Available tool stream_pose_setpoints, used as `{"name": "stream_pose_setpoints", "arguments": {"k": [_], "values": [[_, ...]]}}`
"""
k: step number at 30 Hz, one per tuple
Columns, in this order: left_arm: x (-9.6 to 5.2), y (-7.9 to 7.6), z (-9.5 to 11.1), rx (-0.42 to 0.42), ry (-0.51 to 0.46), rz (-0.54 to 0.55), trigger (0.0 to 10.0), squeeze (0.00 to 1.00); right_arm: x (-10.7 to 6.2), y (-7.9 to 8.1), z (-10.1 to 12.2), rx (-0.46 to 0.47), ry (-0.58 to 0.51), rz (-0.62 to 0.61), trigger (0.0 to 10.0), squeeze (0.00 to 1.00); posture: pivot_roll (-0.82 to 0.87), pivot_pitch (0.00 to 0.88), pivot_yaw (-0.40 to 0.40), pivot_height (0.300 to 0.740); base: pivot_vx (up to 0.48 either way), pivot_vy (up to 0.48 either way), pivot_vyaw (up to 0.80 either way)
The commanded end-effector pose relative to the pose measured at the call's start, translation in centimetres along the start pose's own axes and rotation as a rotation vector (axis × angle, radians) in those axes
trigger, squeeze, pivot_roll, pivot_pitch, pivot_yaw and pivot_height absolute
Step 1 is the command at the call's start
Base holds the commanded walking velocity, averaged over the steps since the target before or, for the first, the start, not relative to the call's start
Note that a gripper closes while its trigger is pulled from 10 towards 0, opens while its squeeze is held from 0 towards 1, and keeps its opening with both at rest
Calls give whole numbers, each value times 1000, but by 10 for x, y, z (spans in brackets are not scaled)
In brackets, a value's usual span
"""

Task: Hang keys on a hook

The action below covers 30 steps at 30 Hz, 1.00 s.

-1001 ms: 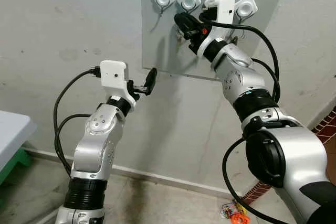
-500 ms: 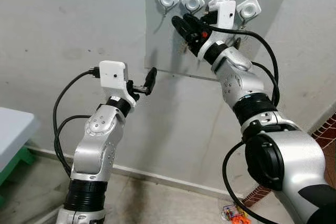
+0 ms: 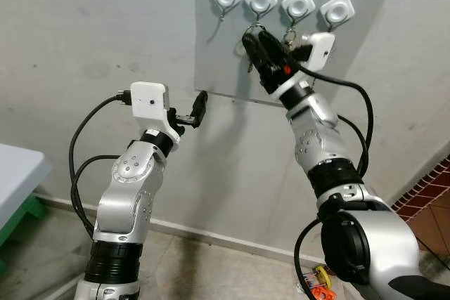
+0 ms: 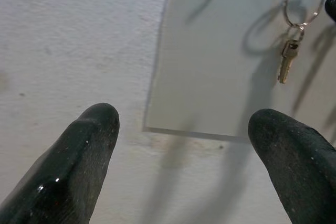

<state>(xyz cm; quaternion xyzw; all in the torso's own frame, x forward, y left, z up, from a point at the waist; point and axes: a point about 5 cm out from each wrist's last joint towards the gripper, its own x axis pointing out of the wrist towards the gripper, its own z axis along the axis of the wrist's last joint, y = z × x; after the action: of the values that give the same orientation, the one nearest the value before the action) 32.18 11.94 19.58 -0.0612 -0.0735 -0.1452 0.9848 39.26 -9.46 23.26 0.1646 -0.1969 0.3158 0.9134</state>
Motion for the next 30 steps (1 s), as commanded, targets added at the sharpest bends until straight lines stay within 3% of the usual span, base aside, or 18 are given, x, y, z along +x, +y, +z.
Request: {"name": "stream_pose_setpoints", "arguments": {"k": [1,8,14,17,18,21,22,24,25,26,27,28,30], "values": [[0,0,1,3,5,0,10000,0,2,0,8,-18,-21,23,10000,0,11,0,-31,740,0,0,0],[-1,1,-1,9,8,7,10000,0,-7,-1,-4,-31,23,15,10000,0,22,0,-35,740,0,0,0],[-8,9,-16,11,33,35,10000,0,-41,-5,-35,-29,116,-21,10000,0,25,0,-32,740,0,0,0],[-13,16,-33,-46,69,62,10000,0,-64,-9,-52,-20,160,-65,10000,0,18,0,-24,740,0,0,0],[-13,16,-33,-46,69,62,10000,0,-64,-9,-52,-20,160,-65,10000,0,18,0,-24,740,0,0,0],[-17,20,-48,-38,108,74,10000,0,-79,-12,-60,-23,188,-106,10000,0,10,0,-15,740,0,0,0],[-24,25,-69,-23,171,94,10000,0,-96,-15,-71,-14,223,-165,10000,0,0,0,-6,740,0,0,0],[-26,27,-75,-24,191,102,10000,0,-101,-16,-74,-10,231,-183,10000,0,0,0,-6,740,0,0,0],[-34,33,-97,-55,268,123,10000,0,-119,-18,-85,-3,267,-235,10000,0,-10,0,1,740,0,0,0],[-38,34,-105,-45,297,128,10000,0,-128,-19,-89,-3,285,-258,10000,0,-10,0,1,740,0,0,0],[-43,36,-114,-23,322,130,10000,0,-136,-19,-94,-8,305,-278,10000,0,-15,0,7,740,0,0,0],[-54,42,-131,31,364,149,10000,0,-159,-21,-105,-11,365,-349,10000,0,-22,0,12,740,0,0,0],[-56,43,-135,42,372,153,10000,0,-165,-22,-108,-12,380,-366,10000,0,-22,0,12,740,0,0,0]]}}
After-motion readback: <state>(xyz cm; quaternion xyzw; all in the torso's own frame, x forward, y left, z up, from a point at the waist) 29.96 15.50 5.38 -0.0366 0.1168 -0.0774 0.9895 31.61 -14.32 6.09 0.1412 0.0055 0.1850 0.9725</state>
